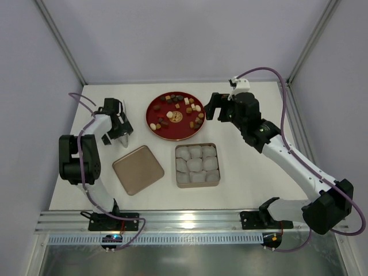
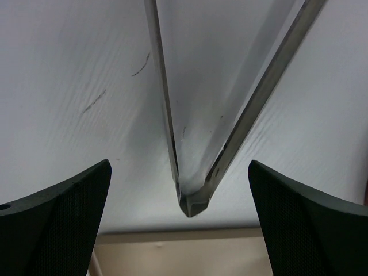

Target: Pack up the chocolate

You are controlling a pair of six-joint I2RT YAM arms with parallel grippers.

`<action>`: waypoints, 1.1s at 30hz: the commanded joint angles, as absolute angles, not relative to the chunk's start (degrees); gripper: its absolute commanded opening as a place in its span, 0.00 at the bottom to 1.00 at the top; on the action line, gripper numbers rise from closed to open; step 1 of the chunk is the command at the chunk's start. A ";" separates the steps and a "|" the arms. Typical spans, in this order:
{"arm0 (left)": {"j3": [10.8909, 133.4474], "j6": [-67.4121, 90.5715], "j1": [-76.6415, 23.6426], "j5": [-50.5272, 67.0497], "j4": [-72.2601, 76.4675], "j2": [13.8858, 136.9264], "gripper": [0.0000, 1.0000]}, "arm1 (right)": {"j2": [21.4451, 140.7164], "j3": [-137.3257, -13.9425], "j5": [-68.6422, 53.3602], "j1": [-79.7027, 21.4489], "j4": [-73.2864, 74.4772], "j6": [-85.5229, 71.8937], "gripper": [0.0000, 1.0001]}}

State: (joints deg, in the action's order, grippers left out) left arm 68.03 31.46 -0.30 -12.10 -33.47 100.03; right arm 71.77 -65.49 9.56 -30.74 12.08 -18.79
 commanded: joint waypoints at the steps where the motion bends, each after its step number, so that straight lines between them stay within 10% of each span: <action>1: 71.71 30.33 -0.26 -9.67 -27.52 103.00 1.00 | 71.98 -67.59 7.74 -30.76 10.63 -18.98 1.00; 33: 77.70 25.23 0.61 -11.34 -32.78 112.94 0.85 | 70.84 -67.68 6.86 -30.85 12.22 -19.42 1.00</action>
State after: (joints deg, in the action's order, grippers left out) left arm 78.46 26.50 0.86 -11.92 -30.04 113.65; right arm 72.05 -65.49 7.33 -30.74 12.51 -19.05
